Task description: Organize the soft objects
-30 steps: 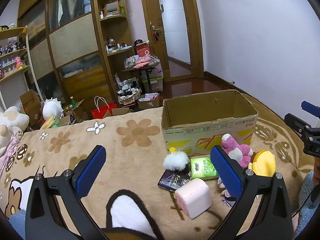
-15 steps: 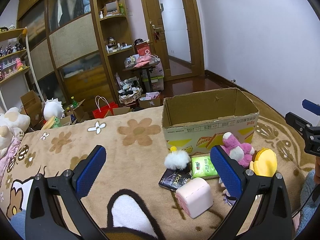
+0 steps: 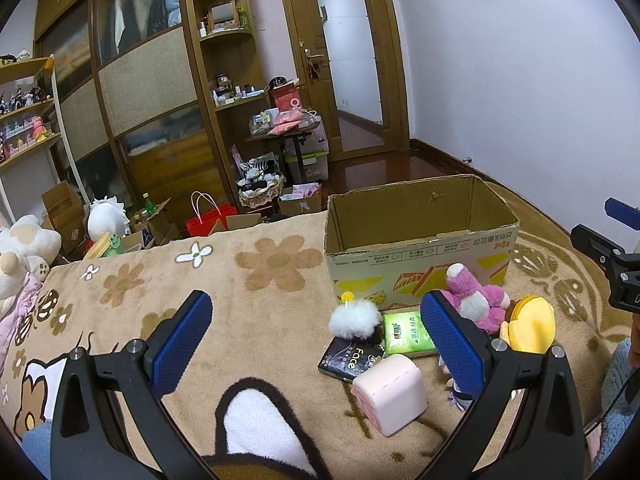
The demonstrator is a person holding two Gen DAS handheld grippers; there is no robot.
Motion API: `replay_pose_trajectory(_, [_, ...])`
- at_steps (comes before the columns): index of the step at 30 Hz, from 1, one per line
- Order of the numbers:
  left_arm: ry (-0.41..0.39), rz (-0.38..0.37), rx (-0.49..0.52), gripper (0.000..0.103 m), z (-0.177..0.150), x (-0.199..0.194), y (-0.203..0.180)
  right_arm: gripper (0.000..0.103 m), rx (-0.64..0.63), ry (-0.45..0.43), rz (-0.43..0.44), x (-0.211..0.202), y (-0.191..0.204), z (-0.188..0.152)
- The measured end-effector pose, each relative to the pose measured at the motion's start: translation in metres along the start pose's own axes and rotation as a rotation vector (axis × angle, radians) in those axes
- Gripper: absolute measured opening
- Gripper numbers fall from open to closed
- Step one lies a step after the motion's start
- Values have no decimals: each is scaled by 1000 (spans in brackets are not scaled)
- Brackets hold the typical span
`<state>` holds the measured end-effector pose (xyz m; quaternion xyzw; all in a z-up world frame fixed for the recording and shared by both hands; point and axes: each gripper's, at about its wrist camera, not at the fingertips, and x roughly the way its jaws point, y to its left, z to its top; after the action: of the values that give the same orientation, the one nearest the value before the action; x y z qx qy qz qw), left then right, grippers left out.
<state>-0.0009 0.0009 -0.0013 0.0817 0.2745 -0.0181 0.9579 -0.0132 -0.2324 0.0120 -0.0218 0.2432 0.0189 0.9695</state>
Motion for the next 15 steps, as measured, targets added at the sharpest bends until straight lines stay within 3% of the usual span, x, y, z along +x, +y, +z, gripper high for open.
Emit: replay_pose_trajectory(15, [2, 0, 3, 103, -1, 0, 1, 103, -1, 1, 1, 0, 0, 0])
